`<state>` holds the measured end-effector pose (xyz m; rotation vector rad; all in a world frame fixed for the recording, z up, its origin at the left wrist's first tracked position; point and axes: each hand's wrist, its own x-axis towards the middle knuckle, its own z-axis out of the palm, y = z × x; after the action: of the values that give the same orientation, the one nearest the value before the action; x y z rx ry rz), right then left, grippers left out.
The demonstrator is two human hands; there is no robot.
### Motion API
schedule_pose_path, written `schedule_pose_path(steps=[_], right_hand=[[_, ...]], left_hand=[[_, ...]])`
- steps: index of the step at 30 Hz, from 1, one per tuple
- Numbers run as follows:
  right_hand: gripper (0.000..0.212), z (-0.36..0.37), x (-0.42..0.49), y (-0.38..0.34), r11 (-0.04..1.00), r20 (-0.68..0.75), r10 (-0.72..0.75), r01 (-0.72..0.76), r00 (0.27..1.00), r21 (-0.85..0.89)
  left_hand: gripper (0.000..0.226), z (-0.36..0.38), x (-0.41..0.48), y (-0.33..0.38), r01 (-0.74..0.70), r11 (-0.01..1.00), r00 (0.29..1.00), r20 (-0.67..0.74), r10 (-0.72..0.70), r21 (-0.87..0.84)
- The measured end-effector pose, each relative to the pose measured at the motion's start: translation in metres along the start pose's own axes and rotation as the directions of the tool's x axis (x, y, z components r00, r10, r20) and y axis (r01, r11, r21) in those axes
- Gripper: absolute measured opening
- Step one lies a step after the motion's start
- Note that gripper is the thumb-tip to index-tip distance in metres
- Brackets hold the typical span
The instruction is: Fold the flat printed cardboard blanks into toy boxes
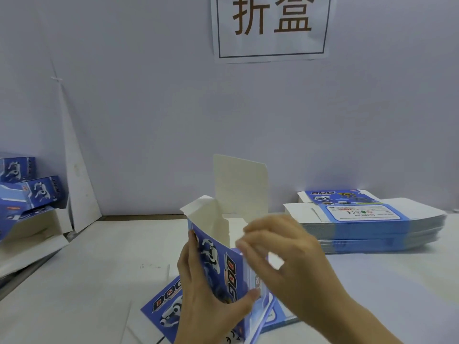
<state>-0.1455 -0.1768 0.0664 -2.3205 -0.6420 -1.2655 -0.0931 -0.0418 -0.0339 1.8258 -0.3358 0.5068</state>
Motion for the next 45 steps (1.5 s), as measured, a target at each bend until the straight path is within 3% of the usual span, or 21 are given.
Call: schedule_pose_path(steps=[3,5,8,10,12,14,16,18,19,21,22,26,31,32,33,36,37,39,41,42,45], right_hand=[[0.022,-0.006,0.022,0.019,0.996,-0.201,0.081,-0.088,0.976,-0.029],[0.033,-0.01,0.04,0.028,0.985,-0.254,0.13,-0.155,0.958,-0.08],[0.052,-0.01,0.063,0.039,0.949,-0.021,0.313,-0.312,0.949,0.045],[0.047,-0.004,0.07,0.047,0.916,0.123,0.383,-0.394,0.916,0.08],[0.021,0.004,0.073,0.054,0.9,0.147,0.399,-0.417,0.905,0.125],[0.029,0.011,0.07,0.064,0.812,0.136,0.512,-0.529,0.848,0.246],[0.022,0.017,0.063,0.077,0.513,0.2,0.715,-0.698,0.67,0.5],[0.011,0.025,0.047,0.088,0.028,0.426,0.829,-0.787,0.363,0.616],[0.008,0.031,0.034,0.09,-0.164,0.572,0.792,-0.828,0.214,0.536],[0.012,0.039,0.009,0.088,-0.342,0.783,0.622,-0.894,0.016,0.29],[0.017,0.04,0.002,0.087,-0.374,0.825,0.564,-0.897,-0.019,0.235],[0.007,0.025,0.024,0.098,-0.324,0.708,0.696,-0.828,0.118,0.457],[0.008,0.016,0.059,0.094,-0.04,0.533,0.765,-0.798,0.363,0.602],[0.011,0.018,0.06,0.094,-0.017,0.522,0.768,-0.803,0.371,0.595],[0.01,0.023,0.057,0.095,-0.034,0.523,0.784,-0.817,0.335,0.575],[0.008,0.032,0.038,0.093,-0.259,0.712,0.699,-0.903,0.069,0.342],[0.015,0.033,0.03,0.093,-0.275,0.782,0.623,-0.929,0.024,0.249],[0.021,0.033,0.023,0.096,-0.28,0.816,0.577,-0.93,0.037,0.24],[0.011,0.029,0.029,0.096,-0.264,0.72,0.68,-0.871,0.136,0.414],[0.009,0.027,0.034,0.096,-0.187,0.637,0.742,-0.848,0.209,0.496],[0.016,0.02,0.047,0.096,0.214,0.423,0.772,-0.821,0.475,0.529]], left_hand=[[0.129,0.005,0.001,-0.001,0.042,0.996,0.999,0.025,-0.044,0.073],[0.12,0.006,0.001,0.003,0.072,0.992,0.997,0.011,-0.074,0.099],[0.119,0.007,0.002,0.003,0.074,0.989,0.997,0.002,-0.075,0.126],[0.12,0.007,0.002,0.002,0.074,0.986,0.997,0.013,-0.077,0.148],[0.122,0.007,0.004,0.0,0.076,0.987,0.997,0.018,-0.079,0.142],[0.122,0.006,0.003,-0.001,0.062,0.99,0.998,0.022,-0.065,0.125],[0.124,0.005,0.002,-0.002,0.055,0.991,0.998,0.026,-0.059,0.119],[0.128,0.005,0.001,0.0,0.057,0.994,0.998,0.029,-0.06,0.093],[0.129,0.006,0.001,0.0,0.066,0.994,0.997,0.026,-0.068,0.083],[0.128,0.008,0.0,0.0,0.063,0.993,0.998,0.017,-0.065,0.096],[0.125,0.009,-0.001,-0.001,0.045,0.993,0.999,0.01,-0.046,0.111],[0.124,0.01,-0.001,-0.006,0.02,0.991,1.0,0.014,-0.022,0.13],[0.121,0.01,0.003,-0.009,0.041,0.987,0.999,0.001,-0.041,0.152],[0.117,0.01,0.003,-0.009,0.041,0.988,0.999,0.001,-0.041,0.152],[0.116,0.009,0.002,-0.008,0.038,0.989,0.999,0.0,-0.038,0.145],[0.118,0.008,0.0,-0.005,0.022,0.993,1.0,-0.005,-0.022,0.112],[0.116,0.008,-0.001,-0.003,0.023,0.992,1.0,-0.007,-0.023,0.124],[0.115,0.008,-0.003,0.001,0.04,0.991,0.999,0.011,-0.042,0.13],[0.115,0.007,-0.002,0.003,0.051,0.992,0.997,0.049,-0.057,0.113],[0.116,0.006,-0.001,0.003,0.058,0.992,0.996,0.062,-0.065,0.114],[0.116,0.004,-0.001,0.001,0.077,0.989,0.993,0.079,-0.088,0.129]])
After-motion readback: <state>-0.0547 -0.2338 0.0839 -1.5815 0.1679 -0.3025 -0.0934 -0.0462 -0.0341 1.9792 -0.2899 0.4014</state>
